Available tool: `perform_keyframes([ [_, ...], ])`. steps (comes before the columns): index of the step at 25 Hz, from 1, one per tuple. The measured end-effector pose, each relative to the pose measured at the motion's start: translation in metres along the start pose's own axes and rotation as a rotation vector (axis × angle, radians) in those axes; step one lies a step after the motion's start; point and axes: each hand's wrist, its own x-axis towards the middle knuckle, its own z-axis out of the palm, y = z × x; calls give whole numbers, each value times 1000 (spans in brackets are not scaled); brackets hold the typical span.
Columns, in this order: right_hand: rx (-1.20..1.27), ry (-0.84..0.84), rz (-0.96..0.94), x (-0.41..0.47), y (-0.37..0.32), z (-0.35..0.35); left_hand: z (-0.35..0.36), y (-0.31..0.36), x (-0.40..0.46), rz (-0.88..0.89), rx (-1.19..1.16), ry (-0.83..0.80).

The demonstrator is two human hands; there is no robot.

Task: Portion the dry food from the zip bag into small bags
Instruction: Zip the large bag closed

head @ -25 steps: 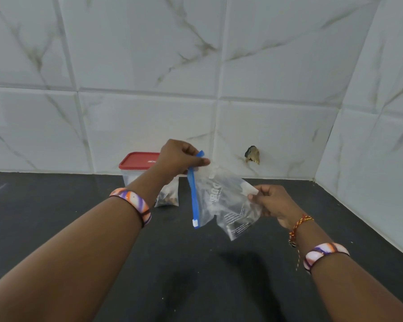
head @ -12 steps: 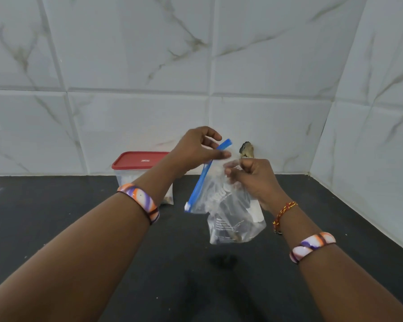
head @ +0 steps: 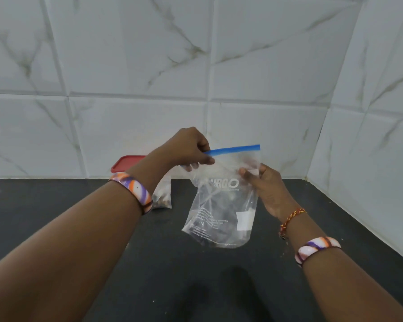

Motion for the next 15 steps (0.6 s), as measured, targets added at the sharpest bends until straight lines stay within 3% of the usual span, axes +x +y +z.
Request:
perform_keyframes([
  [1,66,-108,63,0,-1,1,3,2,1,-11,-51,55],
  [3,-110,-229,145,-7,6,2,6,3,1,-31,-150,215],
  [5,-339,-136,262,-19,16,2,0,5,1,-26,-139,292],
  [9,-311,39,319,-24,24,-11,-13,14,-5,25,-61,214],
  [10,-237,60,344,-24,25,-13,-13,16,-5,32,-76,235],
  [12,147,113,496,-26,30,-12,-12,20,-3,50,-120,292],
  [15,609,29,637,-44,42,18,-5,27,-2,71,-158,267],
])
